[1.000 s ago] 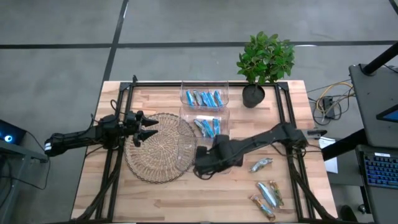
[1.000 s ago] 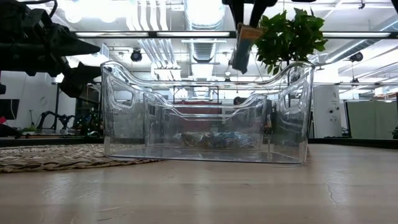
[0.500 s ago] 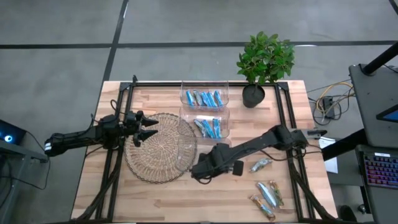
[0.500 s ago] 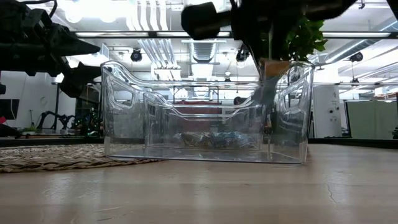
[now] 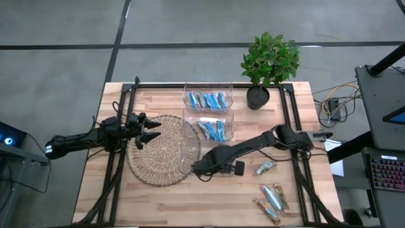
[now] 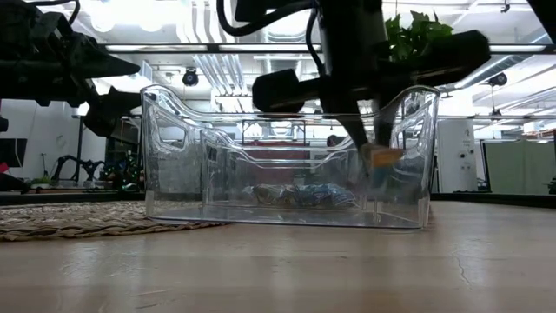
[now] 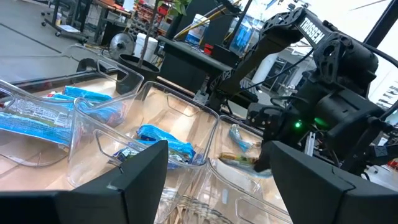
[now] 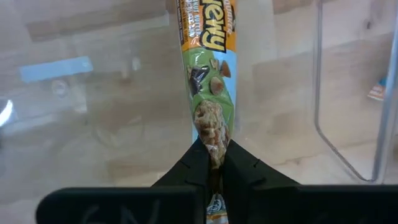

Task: Pick and place Granola Bars by type
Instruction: Put the yellow granola bar into the bottom transparent bin

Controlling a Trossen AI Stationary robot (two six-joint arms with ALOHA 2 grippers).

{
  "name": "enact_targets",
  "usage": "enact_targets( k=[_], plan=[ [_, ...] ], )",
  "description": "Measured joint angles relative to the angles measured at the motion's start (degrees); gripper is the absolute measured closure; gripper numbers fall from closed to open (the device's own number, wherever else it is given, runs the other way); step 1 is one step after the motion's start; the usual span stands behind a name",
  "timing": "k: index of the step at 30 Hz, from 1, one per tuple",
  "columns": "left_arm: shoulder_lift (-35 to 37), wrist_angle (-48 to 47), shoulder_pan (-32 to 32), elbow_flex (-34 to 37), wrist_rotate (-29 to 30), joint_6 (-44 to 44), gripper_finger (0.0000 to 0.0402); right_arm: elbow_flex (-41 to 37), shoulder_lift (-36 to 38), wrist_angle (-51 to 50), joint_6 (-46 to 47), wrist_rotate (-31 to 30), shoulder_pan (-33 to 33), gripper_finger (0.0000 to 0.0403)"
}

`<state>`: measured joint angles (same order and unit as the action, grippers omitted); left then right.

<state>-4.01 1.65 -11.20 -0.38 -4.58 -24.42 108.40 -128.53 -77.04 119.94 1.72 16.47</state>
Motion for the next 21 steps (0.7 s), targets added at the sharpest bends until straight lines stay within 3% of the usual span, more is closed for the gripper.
enact_targets(
  k=[14,21],
  plan=[
    [0.0,0.0,0.01,0.01,-0.02,0.02,0.014,0.11,0.12,-0.22,-0.18,0.23,-0.04,0.0302],
    [0.0,0.0,-0.01,0.01,-0.02,0.02,0.014,3.3,0.55,-5.61,-0.34,-3.35,0.0,0.0256]
  ],
)
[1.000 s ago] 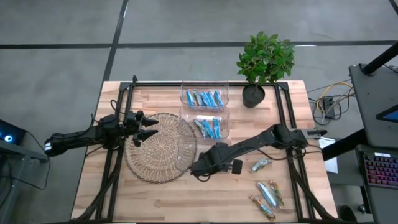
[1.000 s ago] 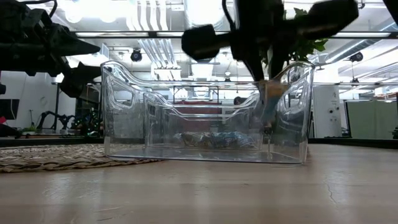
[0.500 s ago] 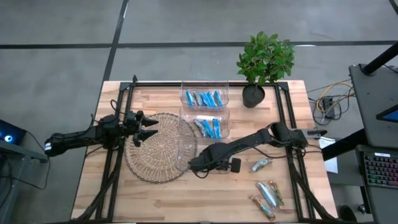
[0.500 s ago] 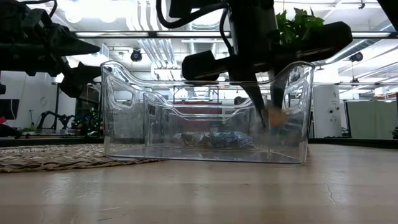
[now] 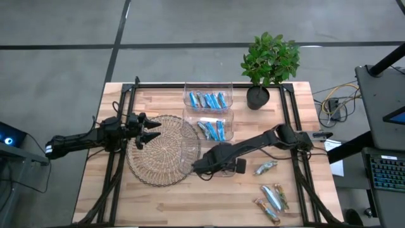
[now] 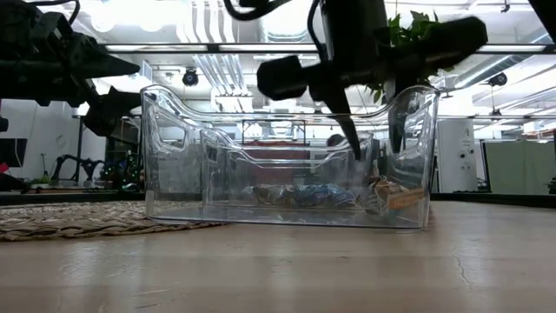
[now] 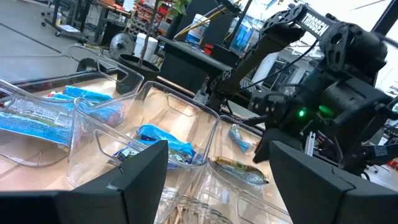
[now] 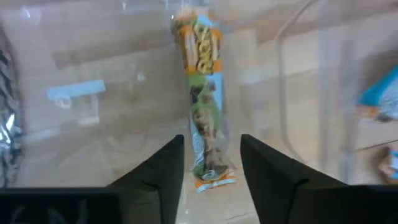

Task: Pick and place Granola Bars by type
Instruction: Put the yellow granola bar into the bottom transparent bin

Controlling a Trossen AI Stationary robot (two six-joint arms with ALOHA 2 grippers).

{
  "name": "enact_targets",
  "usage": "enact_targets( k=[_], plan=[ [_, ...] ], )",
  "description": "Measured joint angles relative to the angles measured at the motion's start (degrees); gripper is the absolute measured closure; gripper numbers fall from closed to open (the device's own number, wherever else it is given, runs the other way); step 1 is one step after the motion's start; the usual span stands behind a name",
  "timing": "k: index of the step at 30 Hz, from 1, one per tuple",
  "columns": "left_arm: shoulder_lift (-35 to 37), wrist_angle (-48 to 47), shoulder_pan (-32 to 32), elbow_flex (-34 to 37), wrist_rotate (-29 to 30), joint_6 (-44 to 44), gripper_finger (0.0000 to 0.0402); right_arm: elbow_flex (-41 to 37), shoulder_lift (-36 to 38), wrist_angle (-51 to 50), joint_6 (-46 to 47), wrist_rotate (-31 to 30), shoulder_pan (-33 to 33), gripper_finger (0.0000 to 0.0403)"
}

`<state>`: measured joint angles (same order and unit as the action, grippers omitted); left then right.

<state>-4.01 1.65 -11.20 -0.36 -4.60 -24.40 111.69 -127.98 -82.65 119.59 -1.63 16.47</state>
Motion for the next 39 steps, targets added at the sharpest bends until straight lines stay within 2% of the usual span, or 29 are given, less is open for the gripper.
enact_targets(
  k=[4,7,15,22,28,39],
  plan=[
    [0.0,0.0,0.0,-0.02,0.01,-0.01,0.014,4.11,0.07,-6.4,-1.77,-1.95,0.0,0.0237],
    [0.01,0.0,0.0,-0.02,0.0,-0.01,0.014,6.4,0.23,-7.37,-7.55,-3.77,0.0,0.0223],
    [0.01,0.0,0.0,-0.01,0.0,0.0,0.014,11.89,1.55,-7.34,-34.42,-9.3,-0.02,0.0172],
    [0.0,0.0,0.02,-0.02,0.0,-0.02,0.014,10.82,5.26,-7.37,-60.56,-10.54,-0.02,0.0118],
    [0.01,0.0,0.01,-0.01,0.0,-0.01,0.014,1.97,13.17,-7.37,-76.33,-10.87,1.24,0.0089],
    [0.0,0.0,0.02,-0.02,0.01,0.0,0.014,-26.78,34.19,-7.38,-104.21,-12.86,6.24,0.0078]
  ],
)
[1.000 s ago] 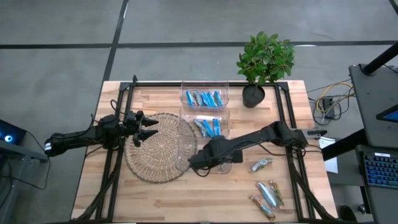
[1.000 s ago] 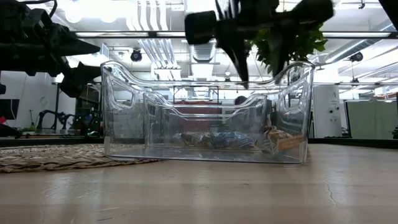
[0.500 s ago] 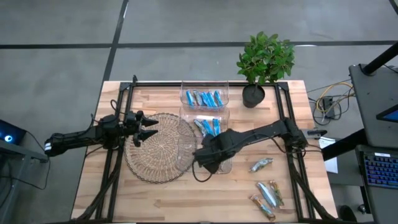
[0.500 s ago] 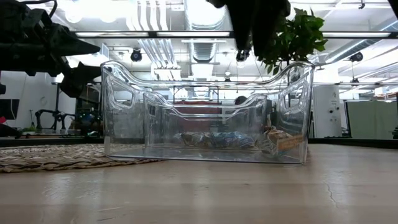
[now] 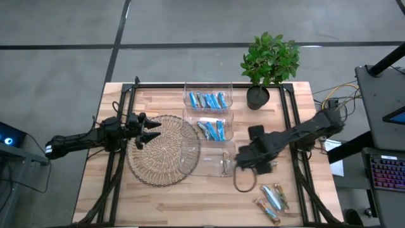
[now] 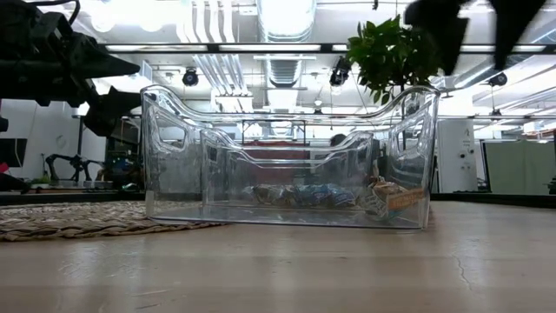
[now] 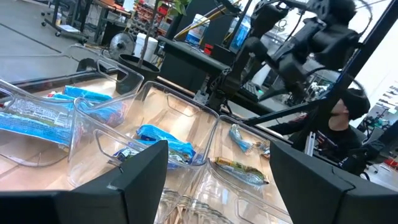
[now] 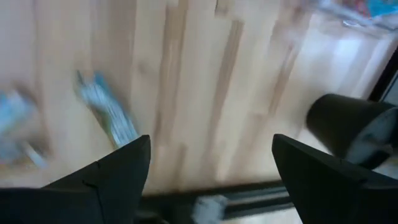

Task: Pick and place Granola Bars by type
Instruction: Put the yellow granola bar into the bottom transparent bin

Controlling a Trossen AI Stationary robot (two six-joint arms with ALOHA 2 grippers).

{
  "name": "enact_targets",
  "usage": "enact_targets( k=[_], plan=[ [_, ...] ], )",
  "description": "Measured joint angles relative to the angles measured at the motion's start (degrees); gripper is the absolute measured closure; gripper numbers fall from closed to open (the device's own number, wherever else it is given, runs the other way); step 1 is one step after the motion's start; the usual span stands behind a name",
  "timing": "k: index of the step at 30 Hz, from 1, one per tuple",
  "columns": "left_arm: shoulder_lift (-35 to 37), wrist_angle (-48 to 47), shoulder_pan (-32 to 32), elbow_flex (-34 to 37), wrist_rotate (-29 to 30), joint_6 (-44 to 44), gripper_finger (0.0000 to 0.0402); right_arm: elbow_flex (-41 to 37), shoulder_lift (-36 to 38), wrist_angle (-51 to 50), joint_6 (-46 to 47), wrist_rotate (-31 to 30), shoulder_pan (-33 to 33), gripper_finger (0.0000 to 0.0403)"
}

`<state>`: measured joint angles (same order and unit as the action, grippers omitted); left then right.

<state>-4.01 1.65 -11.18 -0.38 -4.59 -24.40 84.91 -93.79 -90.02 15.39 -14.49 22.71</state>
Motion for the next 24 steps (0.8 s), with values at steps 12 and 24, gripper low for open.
enact_targets(
  k=[12,24],
  plan=[
    [0.0,0.0,0.0,0.0,-0.01,0.0,0.014,-25.31,14.95,11.37,-13.03,3.93,5.32,0.0078],
    [0.0,0.0,0.0,0.02,-0.01,0.0,0.014,-39.73,16.77,25.02,-6.93,9.04,7.07,0.008]
  ],
)
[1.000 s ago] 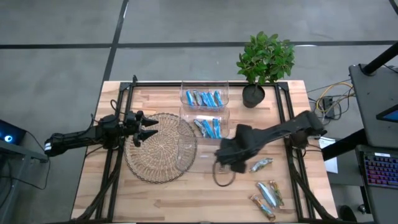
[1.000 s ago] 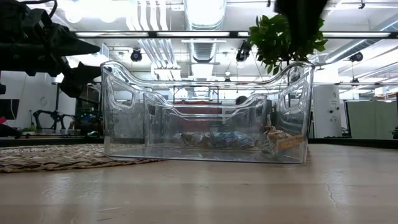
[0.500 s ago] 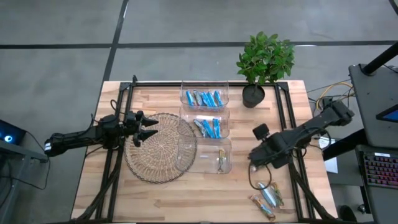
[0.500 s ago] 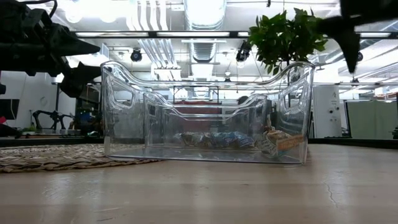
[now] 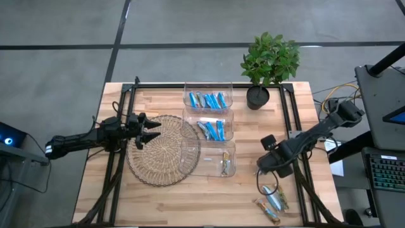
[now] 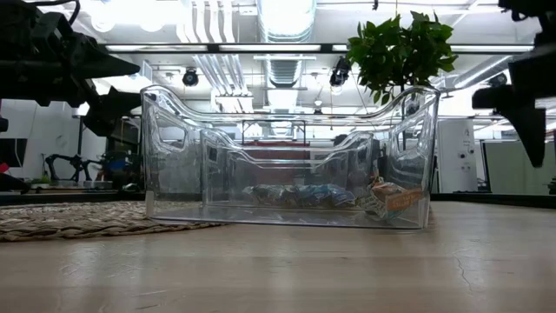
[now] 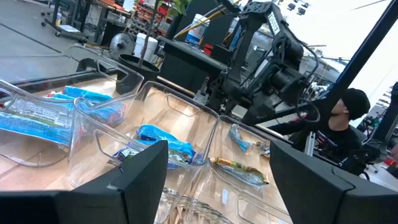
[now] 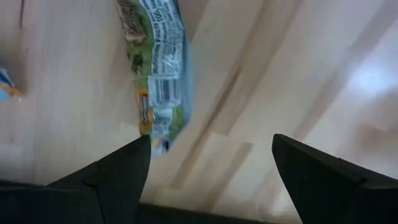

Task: Pick and place Granola Bars by type
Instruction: Put the yellow granola bar into the bottom transparent bin

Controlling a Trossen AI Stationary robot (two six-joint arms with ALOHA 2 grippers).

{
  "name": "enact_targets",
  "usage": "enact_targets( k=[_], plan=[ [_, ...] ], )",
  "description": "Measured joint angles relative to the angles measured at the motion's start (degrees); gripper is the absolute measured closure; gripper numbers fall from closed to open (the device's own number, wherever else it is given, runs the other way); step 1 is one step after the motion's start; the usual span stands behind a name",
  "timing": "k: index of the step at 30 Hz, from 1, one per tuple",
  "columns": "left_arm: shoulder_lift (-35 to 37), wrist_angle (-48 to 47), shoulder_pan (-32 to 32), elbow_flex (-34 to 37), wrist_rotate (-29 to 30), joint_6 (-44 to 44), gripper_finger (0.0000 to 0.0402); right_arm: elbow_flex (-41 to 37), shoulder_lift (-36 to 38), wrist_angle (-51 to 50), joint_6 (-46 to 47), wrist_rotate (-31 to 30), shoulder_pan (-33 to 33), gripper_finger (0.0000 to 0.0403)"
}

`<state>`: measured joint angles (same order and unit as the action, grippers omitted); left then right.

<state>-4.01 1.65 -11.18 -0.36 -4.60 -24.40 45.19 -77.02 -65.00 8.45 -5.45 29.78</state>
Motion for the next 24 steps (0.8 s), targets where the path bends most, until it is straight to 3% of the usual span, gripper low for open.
enact_targets(
  k=[9,24],
  plan=[
    [0.01,0.0,0.0,-0.02,0.0,-0.01,0.014,-2.51,-2.35,9.39,0.8,2.8,1.85,0.008],
    [0.02,0.0,0.0,-0.02,0.0,0.0,0.014,-3.1,-8.66,10.26,-0.78,7.35,1.96,0.0099]
  ],
)
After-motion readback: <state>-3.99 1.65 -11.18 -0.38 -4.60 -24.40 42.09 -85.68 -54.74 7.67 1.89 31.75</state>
